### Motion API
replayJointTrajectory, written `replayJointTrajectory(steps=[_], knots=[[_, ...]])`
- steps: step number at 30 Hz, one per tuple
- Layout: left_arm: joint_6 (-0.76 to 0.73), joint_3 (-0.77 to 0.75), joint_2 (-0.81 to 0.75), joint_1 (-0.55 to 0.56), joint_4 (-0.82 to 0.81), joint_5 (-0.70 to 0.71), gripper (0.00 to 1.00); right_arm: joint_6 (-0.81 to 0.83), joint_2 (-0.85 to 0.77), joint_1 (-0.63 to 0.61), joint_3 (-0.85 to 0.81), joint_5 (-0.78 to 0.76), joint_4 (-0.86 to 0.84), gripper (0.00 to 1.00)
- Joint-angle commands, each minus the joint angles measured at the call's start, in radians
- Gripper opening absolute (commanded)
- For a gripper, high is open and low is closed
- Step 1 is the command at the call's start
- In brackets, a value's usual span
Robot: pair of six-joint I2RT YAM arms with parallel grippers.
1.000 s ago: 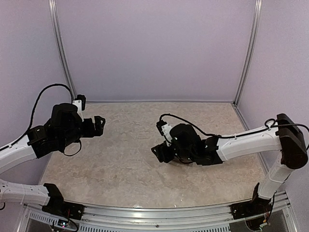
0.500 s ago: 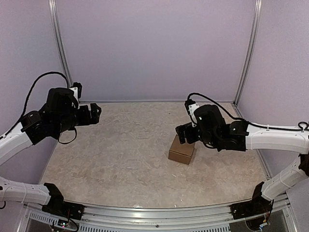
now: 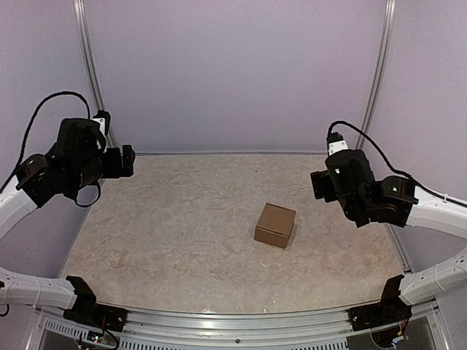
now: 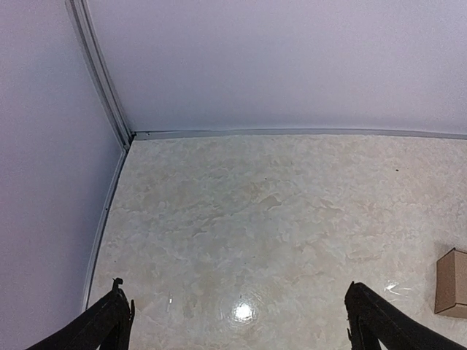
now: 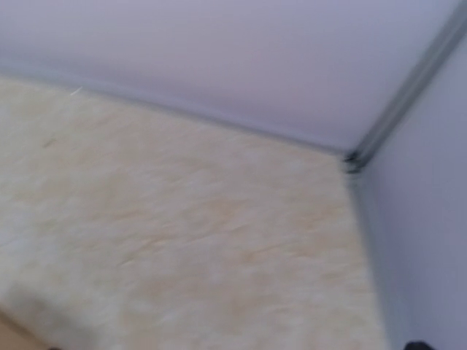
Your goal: Fold the paper box
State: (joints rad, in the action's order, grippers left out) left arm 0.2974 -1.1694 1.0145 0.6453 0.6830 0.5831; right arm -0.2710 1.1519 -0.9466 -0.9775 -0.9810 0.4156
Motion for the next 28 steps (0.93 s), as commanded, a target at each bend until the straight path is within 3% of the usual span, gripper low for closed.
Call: replayJointTrajectory(steps=[1, 9, 20, 28], knots=[[-0.1, 0.065, -0.076, -0.009, -0.061, 0.096, 0.99, 0.006, -0.065, 0.008, 0.022, -0.22, 0.037, 1.0], [-0.061, 0.194, -0.208, -0.073, -0.162, 0.081, 0.99, 0.096, -0.069, 0.007, 0.119, -0.429, -0.087, 1.0], [-0.068, 0.202, -0.224, -0.077, -0.155, 0.031, 0.99, 0.076, -0.067, 0.007, 0.123, -0.351, -0.131, 1.0], [-0.068, 0.201, -0.219, -0.081, -0.157, 0.017, 0.99, 0.045, -0.15, 0.007, 0.137, -0.306, -0.114, 1.0]])
